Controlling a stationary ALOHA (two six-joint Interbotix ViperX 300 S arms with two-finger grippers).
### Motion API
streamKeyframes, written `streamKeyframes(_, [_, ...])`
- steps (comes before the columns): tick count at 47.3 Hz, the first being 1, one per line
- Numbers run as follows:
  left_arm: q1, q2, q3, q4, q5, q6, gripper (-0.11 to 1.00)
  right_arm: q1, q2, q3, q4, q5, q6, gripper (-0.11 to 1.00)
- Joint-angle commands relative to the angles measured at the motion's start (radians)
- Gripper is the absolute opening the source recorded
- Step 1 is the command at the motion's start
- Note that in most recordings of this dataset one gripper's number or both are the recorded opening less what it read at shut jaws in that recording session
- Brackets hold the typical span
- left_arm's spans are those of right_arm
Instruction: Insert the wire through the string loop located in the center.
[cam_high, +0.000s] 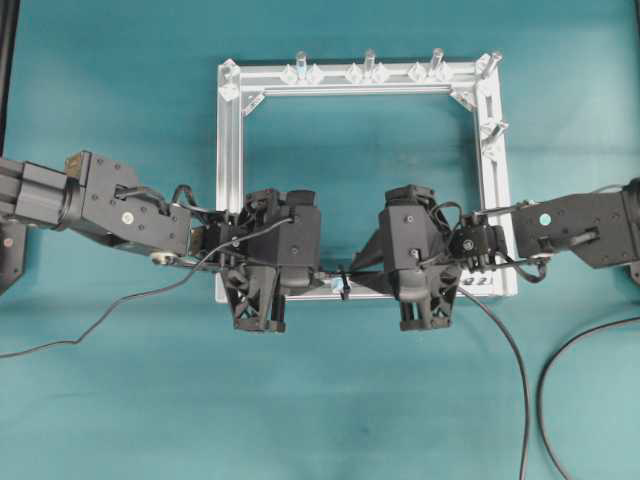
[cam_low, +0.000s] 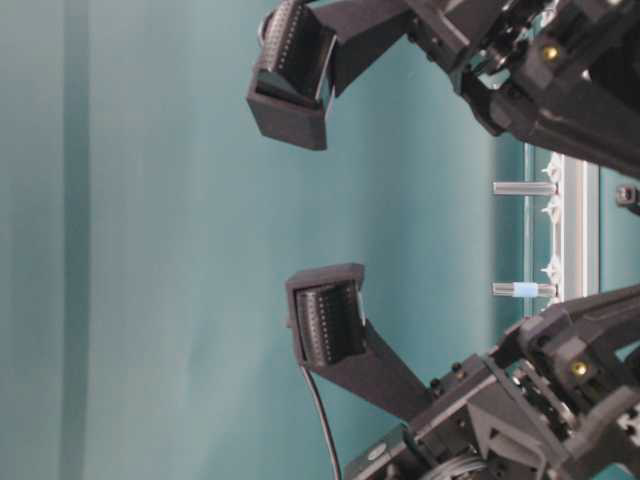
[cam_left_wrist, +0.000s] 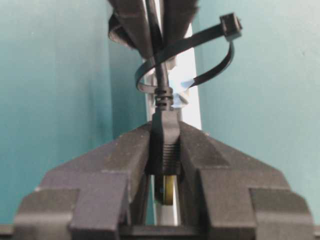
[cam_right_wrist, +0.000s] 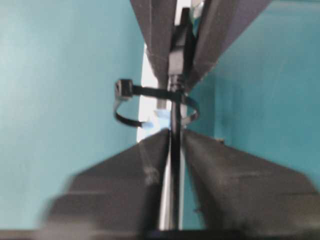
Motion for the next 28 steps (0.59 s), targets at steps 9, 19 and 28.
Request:
streamKeyframes(9, [0.002, -0.038, -0.015, 0.002, -0.003, -0.006, 0.14, 0.000, -0.017, -0.023, 0.000, 0.032, 0.000, 0.68])
streamKeyframes(19, [0.002, -0.040, -0.011, 0.003, -0.003, -0.006, 0.14, 0.002, -0.046, -0.014, -0.002, 0.034, 0.000, 0.67])
streamKeyframes(28, [0.002, -0.040, -0.006, 0.003, 0.011, -0.006, 0.14, 0.002, -0.072, 0.002, 0.000, 0.034, 0.000, 0.67])
